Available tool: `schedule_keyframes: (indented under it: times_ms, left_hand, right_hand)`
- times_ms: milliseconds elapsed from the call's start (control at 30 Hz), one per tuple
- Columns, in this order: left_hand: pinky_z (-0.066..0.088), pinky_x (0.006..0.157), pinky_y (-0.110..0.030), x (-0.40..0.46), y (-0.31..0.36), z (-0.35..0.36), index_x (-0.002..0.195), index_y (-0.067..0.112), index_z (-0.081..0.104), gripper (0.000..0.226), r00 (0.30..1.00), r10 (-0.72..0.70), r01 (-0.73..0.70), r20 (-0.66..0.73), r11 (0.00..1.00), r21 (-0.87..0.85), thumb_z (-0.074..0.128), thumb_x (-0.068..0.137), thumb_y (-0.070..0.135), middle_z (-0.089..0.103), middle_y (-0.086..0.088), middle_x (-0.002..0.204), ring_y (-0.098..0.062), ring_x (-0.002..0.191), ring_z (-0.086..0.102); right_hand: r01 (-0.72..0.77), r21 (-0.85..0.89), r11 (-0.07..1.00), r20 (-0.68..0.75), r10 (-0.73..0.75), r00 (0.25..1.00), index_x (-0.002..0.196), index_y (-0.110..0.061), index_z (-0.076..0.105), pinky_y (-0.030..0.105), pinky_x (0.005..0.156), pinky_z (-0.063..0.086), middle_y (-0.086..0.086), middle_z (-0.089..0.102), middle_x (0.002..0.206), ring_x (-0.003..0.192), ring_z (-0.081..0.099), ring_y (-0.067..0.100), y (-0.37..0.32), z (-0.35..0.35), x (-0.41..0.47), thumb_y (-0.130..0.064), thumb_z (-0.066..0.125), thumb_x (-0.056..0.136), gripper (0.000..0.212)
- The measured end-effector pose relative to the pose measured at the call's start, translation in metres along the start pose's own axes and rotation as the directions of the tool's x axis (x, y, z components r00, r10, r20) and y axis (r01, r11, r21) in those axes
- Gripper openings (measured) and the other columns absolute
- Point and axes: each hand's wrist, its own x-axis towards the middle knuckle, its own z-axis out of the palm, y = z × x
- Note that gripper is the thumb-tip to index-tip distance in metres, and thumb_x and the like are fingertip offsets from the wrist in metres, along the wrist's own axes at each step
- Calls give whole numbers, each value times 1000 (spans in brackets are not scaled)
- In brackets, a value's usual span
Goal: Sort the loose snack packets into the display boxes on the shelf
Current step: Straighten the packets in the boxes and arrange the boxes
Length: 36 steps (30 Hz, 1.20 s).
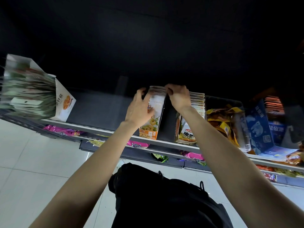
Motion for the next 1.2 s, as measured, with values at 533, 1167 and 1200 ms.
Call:
schedule_keyframes:
  times_ms: [533, 1167, 1200]
  left_hand:
    - [53, 78, -37, -3, -6, -2, 124, 9, 55, 33, 985, 98, -113, -142, 988, -105, 54, 91, 15, 57, -8, 118, -23, 104, 56]
    - [34, 108, -40, 29, 1, 10, 151, 27, 5, 62, 963, -97, 203, 253, 877, -435, 38, 100, 28, 20, -7, 156, -27, 138, 31]
    - [34, 109, -39, 24, 0, 10, 151, 25, 6, 62, 965, -130, 228, 228, 846, -483, 39, 99, 27, 25, -7, 154, -24, 137, 33]
  right_hand:
    - [104, -191, 976, -74, -120, 990, 116, -15, 63, 36, 70, 49, 10, 69, 104, 91, 64, 35, 4, 9, -7, -13, 54, 92, 26]
    - [-141, 224, 964, 57, 132, 990, 143, -9, 36, 40, 96, 44, 16, 45, 138, 115, 54, 31, -3, 30, -49, -20, 52, 95, 52]
    - [-157, 229, 961, 61, 147, 987, 145, -9, 33, 40, 98, 44, 16, 44, 141, 117, 53, 30, -3, 31, -50, -20, 51, 95, 54]
